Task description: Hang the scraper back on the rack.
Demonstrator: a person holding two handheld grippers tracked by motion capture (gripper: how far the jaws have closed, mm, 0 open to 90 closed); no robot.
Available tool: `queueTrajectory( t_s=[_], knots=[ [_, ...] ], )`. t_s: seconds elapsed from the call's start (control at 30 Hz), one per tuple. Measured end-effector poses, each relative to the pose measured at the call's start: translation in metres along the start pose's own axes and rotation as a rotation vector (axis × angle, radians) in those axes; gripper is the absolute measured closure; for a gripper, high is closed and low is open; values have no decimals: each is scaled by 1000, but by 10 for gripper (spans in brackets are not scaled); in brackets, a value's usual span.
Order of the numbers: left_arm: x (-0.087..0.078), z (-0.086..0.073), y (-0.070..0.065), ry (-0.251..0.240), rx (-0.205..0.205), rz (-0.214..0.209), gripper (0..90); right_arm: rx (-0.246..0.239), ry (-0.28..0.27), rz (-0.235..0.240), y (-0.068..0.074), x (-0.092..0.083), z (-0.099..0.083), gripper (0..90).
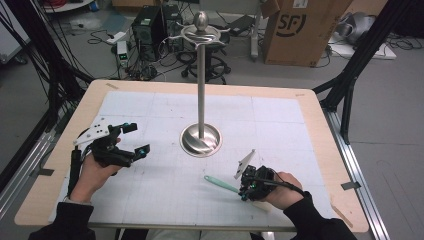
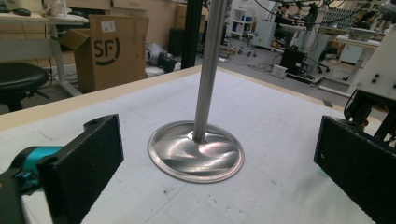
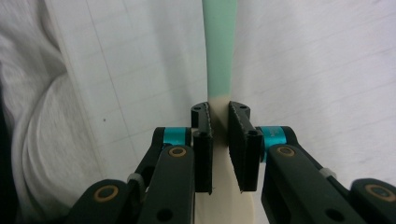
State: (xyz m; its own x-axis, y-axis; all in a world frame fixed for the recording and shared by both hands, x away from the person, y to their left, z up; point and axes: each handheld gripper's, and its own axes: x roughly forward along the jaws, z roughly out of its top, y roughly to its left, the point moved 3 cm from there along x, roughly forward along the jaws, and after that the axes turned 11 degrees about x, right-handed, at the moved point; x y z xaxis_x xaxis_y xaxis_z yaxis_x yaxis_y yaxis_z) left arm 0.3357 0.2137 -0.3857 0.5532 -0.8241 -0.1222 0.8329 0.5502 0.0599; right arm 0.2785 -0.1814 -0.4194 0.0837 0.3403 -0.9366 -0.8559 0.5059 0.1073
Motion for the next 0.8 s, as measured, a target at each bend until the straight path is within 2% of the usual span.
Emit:
queueTrajectory(
  t_s=[0.37, 0.53, 0.63, 0.8],
  knots=[
    [0, 1, -1, -2, 6, -1, 19, 82, -304, 0, -21, -36, 3, 806],
    [1, 2, -3, -2, 7, -1, 19, 91, -482, 3, -32, -52, 9, 806],
    [3, 2, -5, 2, 14, -8, 19, 111, -586, 36, -37, -63, 11, 806],
    [2, 3, -8, 3, 18, -15, 19, 127, -682, 55, -41, -77, 17, 806]
  ],
)
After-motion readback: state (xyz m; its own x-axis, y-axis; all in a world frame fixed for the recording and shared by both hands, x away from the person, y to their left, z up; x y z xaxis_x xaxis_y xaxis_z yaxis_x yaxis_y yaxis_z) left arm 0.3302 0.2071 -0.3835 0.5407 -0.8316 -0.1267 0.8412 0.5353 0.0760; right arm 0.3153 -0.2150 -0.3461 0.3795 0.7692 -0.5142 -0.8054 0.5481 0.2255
